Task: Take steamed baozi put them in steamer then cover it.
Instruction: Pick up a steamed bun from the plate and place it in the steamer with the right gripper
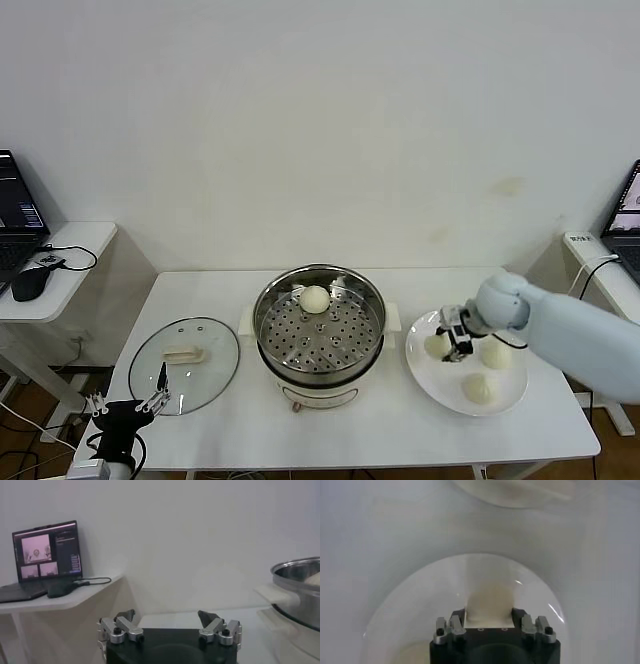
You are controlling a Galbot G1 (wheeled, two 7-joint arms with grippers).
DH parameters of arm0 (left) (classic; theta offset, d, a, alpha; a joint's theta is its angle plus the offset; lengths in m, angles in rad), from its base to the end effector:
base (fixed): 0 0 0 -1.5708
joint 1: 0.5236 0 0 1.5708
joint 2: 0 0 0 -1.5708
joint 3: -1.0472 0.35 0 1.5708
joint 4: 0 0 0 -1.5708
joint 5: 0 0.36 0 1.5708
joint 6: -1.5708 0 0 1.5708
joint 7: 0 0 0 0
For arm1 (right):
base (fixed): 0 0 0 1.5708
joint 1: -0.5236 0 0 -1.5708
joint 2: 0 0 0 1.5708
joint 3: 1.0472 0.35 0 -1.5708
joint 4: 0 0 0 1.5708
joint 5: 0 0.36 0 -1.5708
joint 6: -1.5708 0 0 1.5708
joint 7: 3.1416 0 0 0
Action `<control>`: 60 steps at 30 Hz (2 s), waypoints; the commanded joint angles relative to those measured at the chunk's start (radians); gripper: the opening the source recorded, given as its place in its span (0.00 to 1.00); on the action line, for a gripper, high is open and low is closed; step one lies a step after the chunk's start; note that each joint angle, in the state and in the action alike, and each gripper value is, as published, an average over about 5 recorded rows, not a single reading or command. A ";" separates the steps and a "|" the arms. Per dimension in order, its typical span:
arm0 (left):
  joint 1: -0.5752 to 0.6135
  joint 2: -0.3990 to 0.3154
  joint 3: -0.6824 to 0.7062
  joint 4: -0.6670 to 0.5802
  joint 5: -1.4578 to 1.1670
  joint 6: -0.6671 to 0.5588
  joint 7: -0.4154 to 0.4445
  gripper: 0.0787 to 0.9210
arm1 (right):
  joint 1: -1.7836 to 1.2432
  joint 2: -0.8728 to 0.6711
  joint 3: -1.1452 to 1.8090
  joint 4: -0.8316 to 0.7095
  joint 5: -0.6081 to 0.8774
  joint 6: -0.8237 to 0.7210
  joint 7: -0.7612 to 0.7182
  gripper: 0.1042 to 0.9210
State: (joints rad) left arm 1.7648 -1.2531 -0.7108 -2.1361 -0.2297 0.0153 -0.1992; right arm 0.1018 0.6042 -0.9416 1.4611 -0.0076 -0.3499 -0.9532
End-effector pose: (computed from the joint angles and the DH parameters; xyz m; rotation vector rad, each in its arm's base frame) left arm 0.1385 0.1028 -0.2956 0.2607 -2.9968 -0.2250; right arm 0.4845 -0.1183 -0.1761 1.2191 -1.4587 1.4456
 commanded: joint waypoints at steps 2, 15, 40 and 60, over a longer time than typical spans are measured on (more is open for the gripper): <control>-0.002 0.009 0.001 -0.012 -0.004 0.000 0.000 0.88 | 0.447 -0.065 -0.220 0.138 0.181 -0.045 -0.017 0.60; -0.002 0.012 0.007 -0.027 -0.005 0.000 0.000 0.88 | 0.685 0.279 -0.350 0.180 0.569 -0.226 0.096 0.61; -0.009 -0.014 -0.004 -0.044 -0.007 -0.001 0.001 0.88 | 0.352 0.687 -0.329 -0.059 0.613 -0.376 0.221 0.61; -0.010 -0.006 -0.013 -0.047 -0.012 -0.001 0.001 0.88 | 0.476 0.600 -0.321 -0.020 0.541 -0.358 0.115 0.87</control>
State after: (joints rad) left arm 1.7543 -1.2611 -0.7213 -2.1806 -0.2401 0.0137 -0.1986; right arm 0.4694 1.2616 -1.2639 1.4042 0.5517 -0.7125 -0.7633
